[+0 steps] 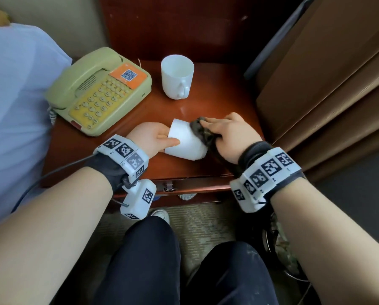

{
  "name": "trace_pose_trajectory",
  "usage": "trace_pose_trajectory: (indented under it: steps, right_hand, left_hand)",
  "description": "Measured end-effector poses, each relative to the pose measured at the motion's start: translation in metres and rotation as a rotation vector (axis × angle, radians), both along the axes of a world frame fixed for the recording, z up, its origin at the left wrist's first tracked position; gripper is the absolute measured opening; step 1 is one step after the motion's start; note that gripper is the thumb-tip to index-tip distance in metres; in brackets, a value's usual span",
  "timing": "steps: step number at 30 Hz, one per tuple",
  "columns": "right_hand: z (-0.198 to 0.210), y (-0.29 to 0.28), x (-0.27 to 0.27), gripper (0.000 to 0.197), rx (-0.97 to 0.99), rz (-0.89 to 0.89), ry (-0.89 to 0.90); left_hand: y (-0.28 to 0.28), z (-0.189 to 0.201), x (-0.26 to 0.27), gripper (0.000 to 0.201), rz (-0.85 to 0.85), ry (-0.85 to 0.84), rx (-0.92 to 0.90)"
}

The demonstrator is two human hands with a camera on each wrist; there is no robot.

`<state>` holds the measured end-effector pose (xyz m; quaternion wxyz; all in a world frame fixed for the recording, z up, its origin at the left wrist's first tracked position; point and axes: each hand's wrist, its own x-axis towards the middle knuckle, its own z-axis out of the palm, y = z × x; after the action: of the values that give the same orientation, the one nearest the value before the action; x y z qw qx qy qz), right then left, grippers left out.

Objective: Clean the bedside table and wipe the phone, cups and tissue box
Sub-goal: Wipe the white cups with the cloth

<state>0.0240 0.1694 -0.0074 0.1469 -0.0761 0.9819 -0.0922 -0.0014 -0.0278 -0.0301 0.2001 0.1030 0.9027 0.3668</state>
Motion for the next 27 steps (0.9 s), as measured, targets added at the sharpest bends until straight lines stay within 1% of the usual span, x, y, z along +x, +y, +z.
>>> trace_pose_trajectory:
  steps: [2, 3, 4, 6, 7, 9, 10, 11, 13, 15, 17, 18, 19, 20, 21, 22, 23, 25, 26, 27]
  right_hand:
    - [-0.001, 0.016, 0.001, 0.055, 0.063, -0.113, -0.063]
    - [0.000, 0.019, -0.001, 0.055, 0.075, -0.144, -0.064]
    - [0.003, 0.017, -0.002, 0.054, 0.054, -0.145, -0.023]
    - [0.011, -0.001, -0.005, 0.053, -0.057, -0.063, 0.128]
    - [0.015, -0.015, -0.004, 0.054, -0.077, 0.005, 0.151]
    - [0.012, -0.035, -0.002, 0.054, -0.060, 0.132, 0.068]
    - [0.007, -0.038, 0.000, 0.053, -0.068, 0.142, 0.038]
    - [0.006, -0.036, 0.003, 0.053, -0.081, 0.124, 0.014]
    - [0.007, -0.020, 0.009, 0.056, -0.070, 0.061, 0.011]
    - [0.004, 0.003, 0.014, 0.057, 0.023, 0.003, -0.053]
    - [-0.002, 0.025, 0.019, 0.061, 0.129, -0.094, -0.183]
    - [-0.006, 0.031, 0.020, 0.063, 0.116, -0.163, -0.175]
    - [-0.009, 0.034, 0.021, 0.061, 0.059, -0.226, -0.103]
    - [-0.011, 0.033, 0.022, 0.059, -0.030, -0.253, 0.024]
    - [-0.011, 0.027, 0.020, 0.056, -0.117, -0.240, 0.140]
    - [-0.007, 0.018, 0.017, 0.055, -0.184, -0.195, 0.207]
    - [-0.003, 0.007, 0.015, 0.056, -0.213, -0.125, 0.211]
    - [0.000, -0.012, 0.015, 0.058, -0.145, 0.020, 0.112]
    - [-0.001, -0.017, 0.018, 0.059, -0.124, 0.038, 0.063]
    - [-0.002, -0.018, 0.023, 0.059, -0.127, 0.035, 0.053]
  left_hand:
    - [0.001, 0.001, 0.001, 0.033, -0.003, -0.008, -0.006]
    - [0.001, 0.001, 0.001, 0.034, 0.001, -0.016, 0.000]
    - [0.000, 0.001, 0.001, 0.033, 0.008, -0.019, 0.003]
    - [0.000, 0.001, 0.003, 0.032, 0.024, -0.015, 0.010]
    - [-0.001, -0.001, 0.003, 0.032, 0.031, -0.017, 0.027]
    - [-0.002, -0.002, 0.005, 0.029, 0.043, -0.015, 0.052]
    - [-0.003, -0.003, 0.006, 0.026, 0.044, -0.014, 0.058]
    - [-0.004, -0.004, 0.006, 0.023, 0.040, -0.018, 0.064]
    - [-0.005, -0.004, 0.006, 0.025, 0.030, -0.022, 0.055]
    - [-0.004, -0.001, 0.006, 0.030, 0.022, -0.017, 0.030]
    - [-0.002, 0.000, 0.006, 0.030, 0.017, -0.022, 0.030]
    - [-0.002, 0.000, 0.007, 0.029, 0.020, -0.025, 0.032]
    - [-0.002, 0.000, 0.008, 0.028, 0.014, -0.027, 0.029]
    - [-0.003, -0.001, 0.009, 0.027, 0.004, -0.024, 0.021]
    - [-0.004, -0.002, 0.011, 0.026, -0.004, -0.022, 0.011]
    - [-0.004, -0.003, 0.012, 0.027, -0.011, -0.013, 0.001]
    - [-0.005, -0.004, 0.014, 0.029, -0.015, -0.011, -0.010]
    - [-0.007, -0.006, 0.016, 0.030, -0.015, -0.022, -0.008]
    - [-0.009, -0.007, 0.016, 0.029, -0.014, -0.036, 0.000]
    - [-0.009, -0.006, 0.016, 0.029, -0.014, -0.055, 0.010]
